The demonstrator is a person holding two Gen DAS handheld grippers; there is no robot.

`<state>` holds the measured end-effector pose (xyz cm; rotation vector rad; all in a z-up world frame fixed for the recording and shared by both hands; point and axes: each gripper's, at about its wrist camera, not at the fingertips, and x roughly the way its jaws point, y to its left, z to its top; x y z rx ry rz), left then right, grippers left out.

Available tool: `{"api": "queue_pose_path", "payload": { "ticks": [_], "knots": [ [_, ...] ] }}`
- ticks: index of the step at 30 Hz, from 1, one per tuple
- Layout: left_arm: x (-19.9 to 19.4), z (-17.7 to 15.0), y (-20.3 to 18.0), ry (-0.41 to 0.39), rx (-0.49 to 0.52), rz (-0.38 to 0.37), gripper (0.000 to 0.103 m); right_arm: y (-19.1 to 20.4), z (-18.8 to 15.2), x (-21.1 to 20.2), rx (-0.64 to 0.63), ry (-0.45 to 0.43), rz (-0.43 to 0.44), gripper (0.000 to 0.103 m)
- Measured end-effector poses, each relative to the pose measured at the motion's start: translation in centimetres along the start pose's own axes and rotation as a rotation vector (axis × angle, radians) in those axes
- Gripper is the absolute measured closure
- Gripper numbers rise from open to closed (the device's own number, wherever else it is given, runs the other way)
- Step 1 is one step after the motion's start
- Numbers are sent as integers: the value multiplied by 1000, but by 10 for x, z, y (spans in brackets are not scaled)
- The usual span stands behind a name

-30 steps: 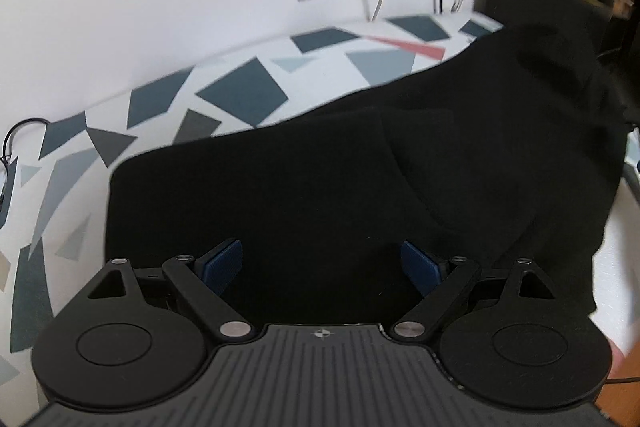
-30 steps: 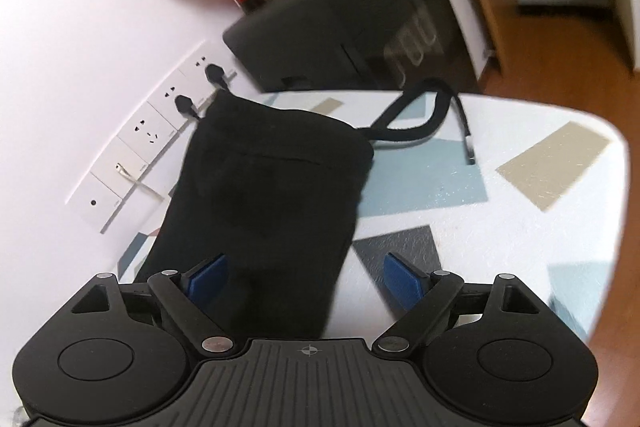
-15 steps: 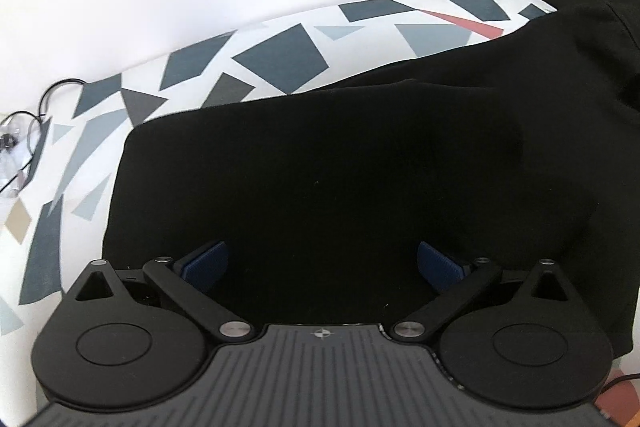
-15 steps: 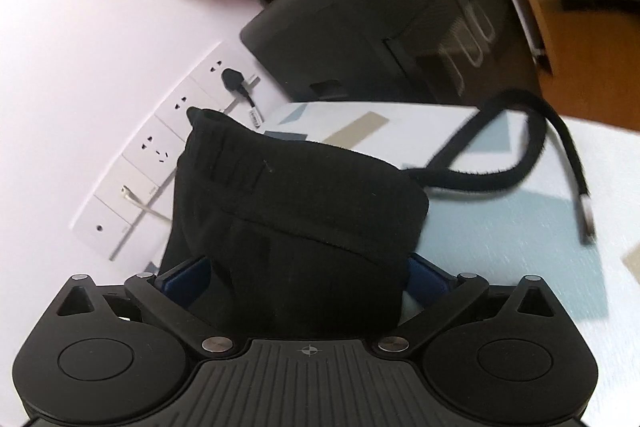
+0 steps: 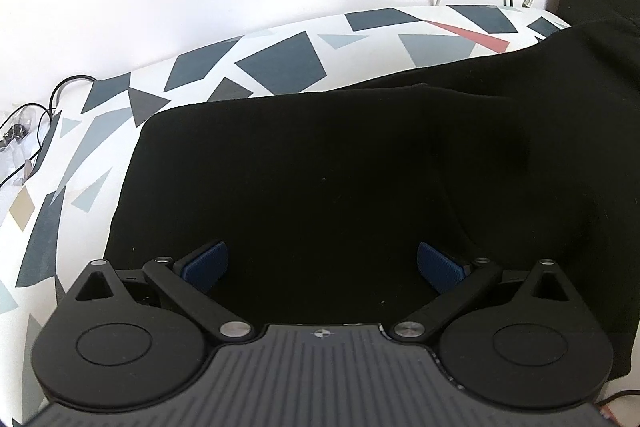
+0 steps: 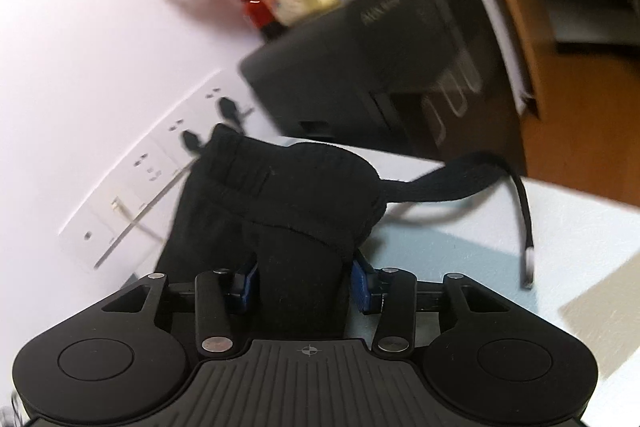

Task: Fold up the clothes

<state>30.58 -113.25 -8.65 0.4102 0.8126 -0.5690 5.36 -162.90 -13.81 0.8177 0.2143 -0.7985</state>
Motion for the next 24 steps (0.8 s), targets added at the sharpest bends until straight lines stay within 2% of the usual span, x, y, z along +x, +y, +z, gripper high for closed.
{"api": "queue_pose_path", "payload": {
  "ticks": [3, 7, 11, 12, 14, 16, 17, 20, 24],
  "knots": [
    [1, -1, 0, -5, -14, 3, 0, -18, 9, 6, 44, 73, 61, 47],
    [0, -2, -1, -11, -24, 9, 0, -39, 15, 21, 118, 155, 119, 42],
    [0, -1, -1, -1, -32, 8, 0, -45, 18, 35, 169, 149, 192, 27],
    [-1, 0, 0, 6, -40, 8, 0, -43, 21, 39, 176, 149, 196, 22],
    [-4, 2, 1, 13, -56, -2, 0, -37, 23, 46, 173, 149, 191, 18],
    [-14, 2, -3, -25, -33, -32, 1, -34, 23, 52, 169, 148, 175, 31],
    [-19, 1, -5, -44, -22, -47, 1, -33, 23, 55, 169, 147, 167, 42],
    [-30, 0, -14, -96, 34, -49, 1, -37, 22, 59, 215, 138, 168, 52],
    [-23, 0, -19, -67, 15, -20, 1, -35, 28, 54, 222, 123, 189, 61]
  ]
}}
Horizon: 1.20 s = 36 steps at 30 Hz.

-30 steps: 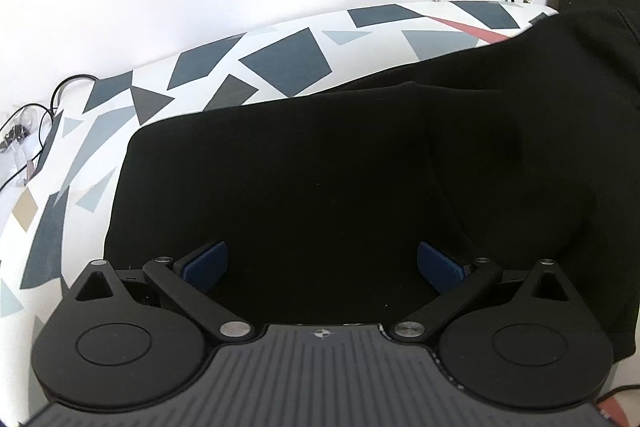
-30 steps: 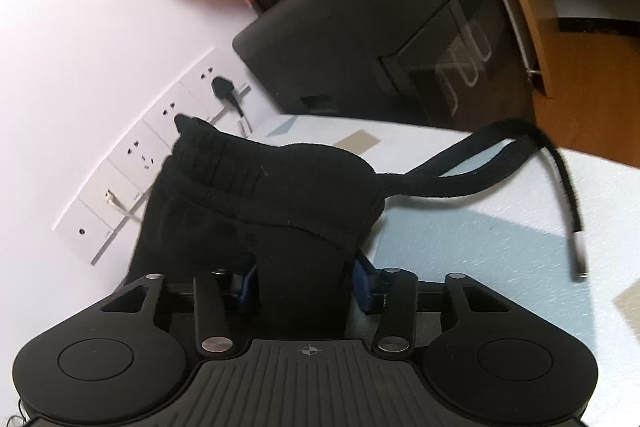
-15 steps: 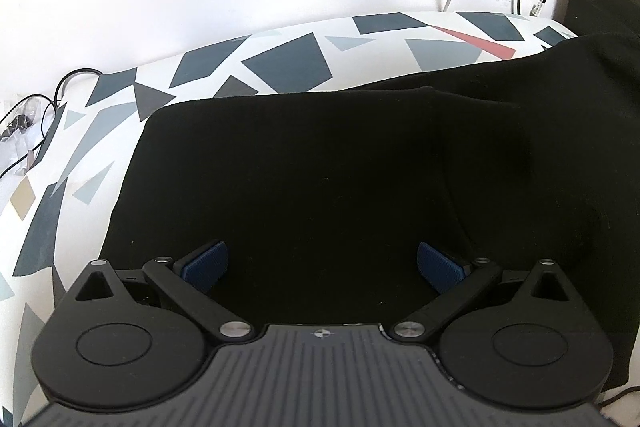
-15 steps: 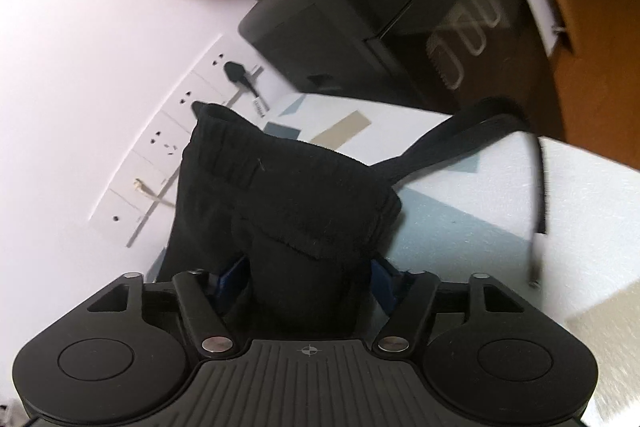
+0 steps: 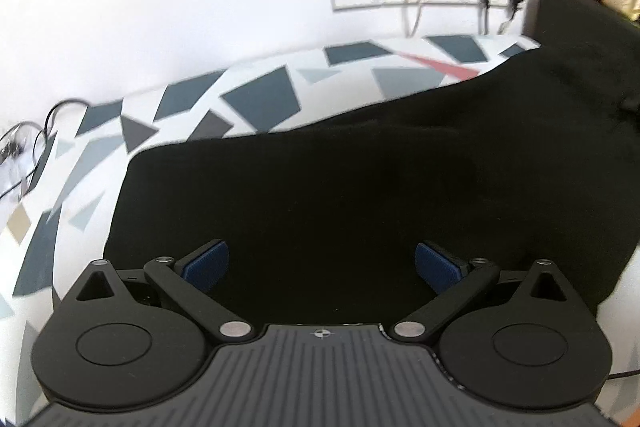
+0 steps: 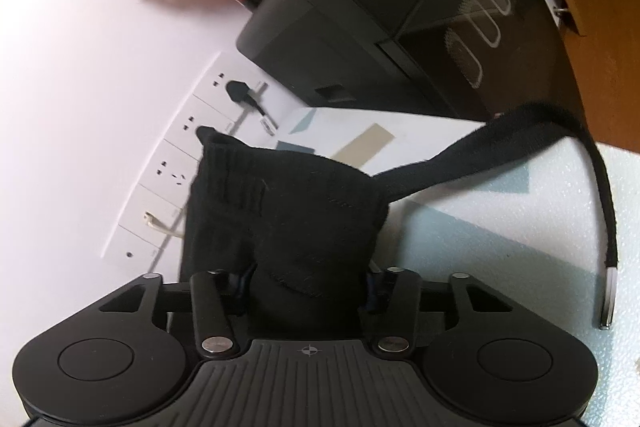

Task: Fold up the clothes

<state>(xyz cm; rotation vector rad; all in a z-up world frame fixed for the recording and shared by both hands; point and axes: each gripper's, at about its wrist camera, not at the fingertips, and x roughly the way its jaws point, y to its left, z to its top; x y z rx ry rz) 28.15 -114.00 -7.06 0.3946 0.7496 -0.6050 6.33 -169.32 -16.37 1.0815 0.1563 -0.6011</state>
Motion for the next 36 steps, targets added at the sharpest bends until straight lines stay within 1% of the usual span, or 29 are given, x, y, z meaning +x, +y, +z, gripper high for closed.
{"api": "queue_pose_path", "payload": {
  "ticks": [2, 4, 5, 8, 10, 13, 15, 18, 21, 23, 26, 27, 29, 31, 33, 36],
  "knots": [
    [9, 0, -4, 23, 18, 41, 1, 5, 6, -5, 3, -8, 32, 64],
    [13, 2, -6, 22, 3, 42, 1, 11, 12, -10, 1, -20, 68, 67],
    [15, 2, -6, 21, -5, 41, 1, 16, 15, -13, -4, -26, 80, 68],
    [23, 4, -3, 48, -71, 4, 0, 29, 21, -23, -22, -45, 113, 69],
    [28, 5, -4, 62, -91, 0, 0, 41, 23, -30, -53, -58, 125, 69],
    [34, 7, -5, 64, -82, 5, 0, 58, 25, -41, -101, -78, 141, 69],
    [36, 8, -2, 62, -77, -12, 0, 71, 22, -48, -151, -89, 140, 69],
    [41, 10, 11, 74, -103, -87, 0, 98, 13, -61, -244, -119, 115, 69],
    [36, 11, 31, 63, -148, -191, 0, 126, 1, -73, -317, -142, 110, 70],
    [27, 10, 50, 39, -226, -260, 0, 147, -11, -81, -391, -154, 106, 70],
    [9, 7, 89, -35, -327, -335, 0, 180, -32, -91, -501, -165, 100, 70],
    [2, 4, 104, -79, -358, -360, 0, 191, -41, -94, -534, -164, 102, 70],
    [-10, -4, 136, -147, -419, -389, 0, 215, -61, -96, -615, -157, 110, 69],
    [-16, -13, 168, -161, -479, -423, 0, 240, -85, -93, -714, -143, 114, 69],
    [-23, -24, 194, -167, -522, -444, 0, 263, -111, -86, -782, -119, 121, 69],
    [-35, -47, 228, -187, -557, -435, 0, 292, -153, -72, -882, -78, 153, 69]
  ]
}}
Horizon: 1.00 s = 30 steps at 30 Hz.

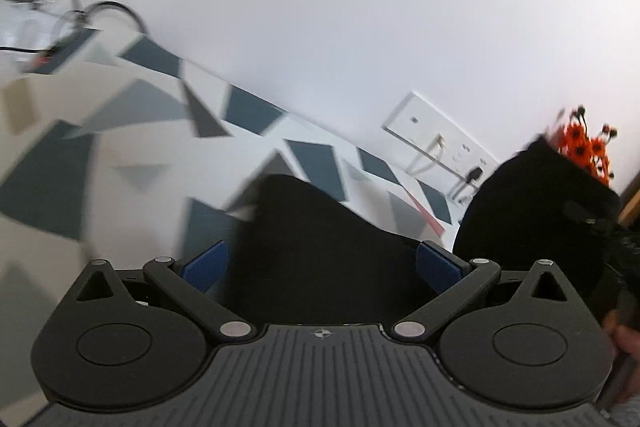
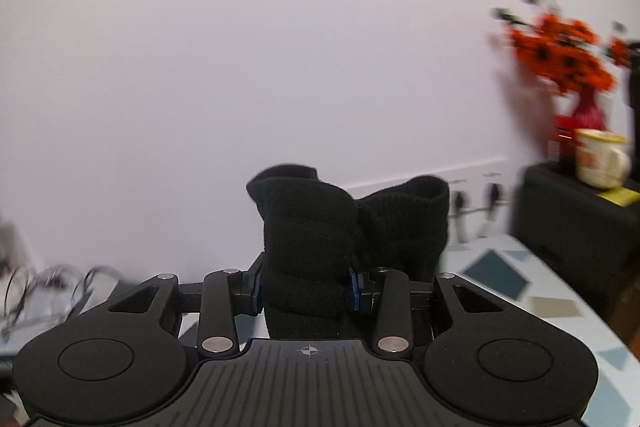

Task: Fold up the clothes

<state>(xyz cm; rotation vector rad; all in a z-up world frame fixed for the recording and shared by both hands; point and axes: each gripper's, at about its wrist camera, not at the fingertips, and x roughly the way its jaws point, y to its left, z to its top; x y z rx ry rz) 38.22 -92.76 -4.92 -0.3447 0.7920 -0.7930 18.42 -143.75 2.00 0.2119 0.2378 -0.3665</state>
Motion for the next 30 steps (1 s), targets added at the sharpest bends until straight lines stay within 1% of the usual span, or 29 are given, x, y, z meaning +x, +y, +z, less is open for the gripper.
{"api": "queue_pose_path", "payload": {
  "ticks": [2, 3, 6, 8, 9, 11, 13, 14, 15, 17, 18, 21, 25, 27, 28, 30],
  "knots": [
    [-16, -3, 20, 0, -12, 21, 0, 34, -11, 14, -75, 18, 50, 69],
    [-22, -5, 30, 2, -19, 32, 0, 51, -20, 22, -112, 43, 80, 69],
    [-40, -6, 60, 19, -64, 58, 0, 101, -57, 54, -234, 185, 140, 68],
    [-49, -7, 75, 22, -97, 60, 0, 130, -88, 75, -334, 294, 143, 68],
    [-53, -6, 79, 18, -100, 59, 0, 141, -102, 82, -379, 329, 133, 67],
    [-62, -5, 88, 10, -107, 57, 0, 156, -121, 86, -466, 361, 121, 66],
    [-65, -2, 95, 4, -103, 50, 0, 167, -126, 82, -541, 368, 116, 62],
    [-65, -2, 98, 8, -103, 45, 0, 170, -126, 78, -550, 383, 126, 58],
    [-65, -1, 100, 12, -104, 41, 0, 174, -126, 75, -560, 398, 136, 48],
    [-63, 1, 102, 21, -102, 31, 0, 182, -127, 68, -579, 428, 156, 38],
    [-61, 2, 103, 25, -99, 25, 0, 185, -126, 65, -587, 441, 163, 38],
    [-56, 5, 101, 37, -77, 21, 0, 191, -116, 54, -589, 464, 148, 39],
    [-49, 8, 96, 66, -26, 43, 0, 184, -90, 34, -486, 526, 157, 39],
    [-47, 6, 95, 73, -13, 53, 0, 177, -73, 28, -433, 535, 147, 40],
    [-47, 5, 96, 77, -15, 54, 0, 173, -65, 25, -404, 533, 142, 40],
    [-46, 3, 97, 87, -21, 58, 0, 163, -49, 27, -339, 493, 129, 39]
  ]
}}
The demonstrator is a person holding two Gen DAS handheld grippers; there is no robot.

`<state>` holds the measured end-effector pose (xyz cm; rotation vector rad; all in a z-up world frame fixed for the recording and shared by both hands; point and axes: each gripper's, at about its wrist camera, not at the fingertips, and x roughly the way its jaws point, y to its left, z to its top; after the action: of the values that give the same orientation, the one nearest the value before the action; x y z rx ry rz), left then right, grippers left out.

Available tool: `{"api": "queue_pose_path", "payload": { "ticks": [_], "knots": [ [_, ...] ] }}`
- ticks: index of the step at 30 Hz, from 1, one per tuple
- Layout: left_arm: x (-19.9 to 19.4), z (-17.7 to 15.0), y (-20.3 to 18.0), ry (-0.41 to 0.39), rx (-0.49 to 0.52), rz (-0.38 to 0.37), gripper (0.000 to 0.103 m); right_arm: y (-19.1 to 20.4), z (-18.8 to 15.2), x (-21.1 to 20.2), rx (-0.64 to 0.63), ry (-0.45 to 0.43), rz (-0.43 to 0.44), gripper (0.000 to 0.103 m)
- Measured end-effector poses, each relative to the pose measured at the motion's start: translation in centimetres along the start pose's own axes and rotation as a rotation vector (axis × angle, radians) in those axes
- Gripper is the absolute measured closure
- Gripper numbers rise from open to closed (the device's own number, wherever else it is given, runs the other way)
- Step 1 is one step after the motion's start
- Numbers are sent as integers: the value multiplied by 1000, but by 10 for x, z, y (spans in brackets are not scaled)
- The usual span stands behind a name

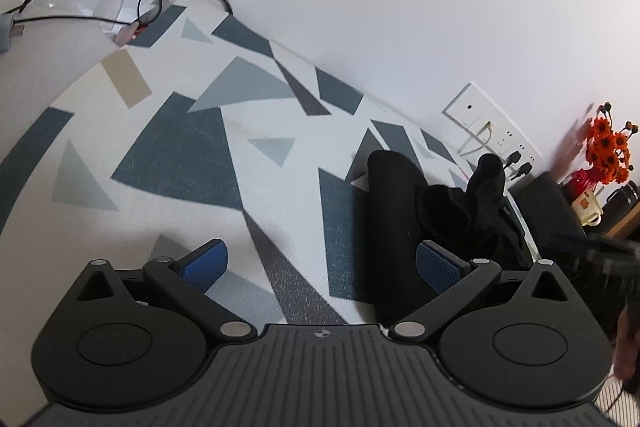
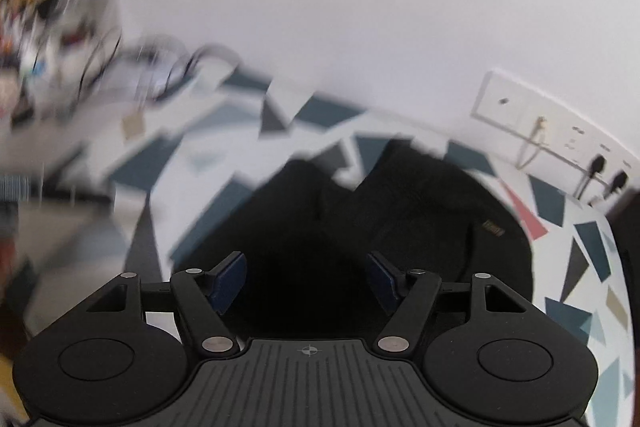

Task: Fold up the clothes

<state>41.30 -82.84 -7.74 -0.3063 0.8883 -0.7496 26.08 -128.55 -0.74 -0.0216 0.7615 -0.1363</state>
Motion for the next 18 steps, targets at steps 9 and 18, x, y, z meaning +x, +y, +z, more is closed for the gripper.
{"api": "queue_pose_path", "payload": {
  "ticks": [9, 18],
  "knots": [
    [-2, -10, 9, 35, -30, 68, 0, -57, -31, 45, 51, 95, -201, 36],
    [9, -10, -17, 40, 52, 90, 0, -75, -27, 17, 373, -202, -175, 99]
  ]
}}
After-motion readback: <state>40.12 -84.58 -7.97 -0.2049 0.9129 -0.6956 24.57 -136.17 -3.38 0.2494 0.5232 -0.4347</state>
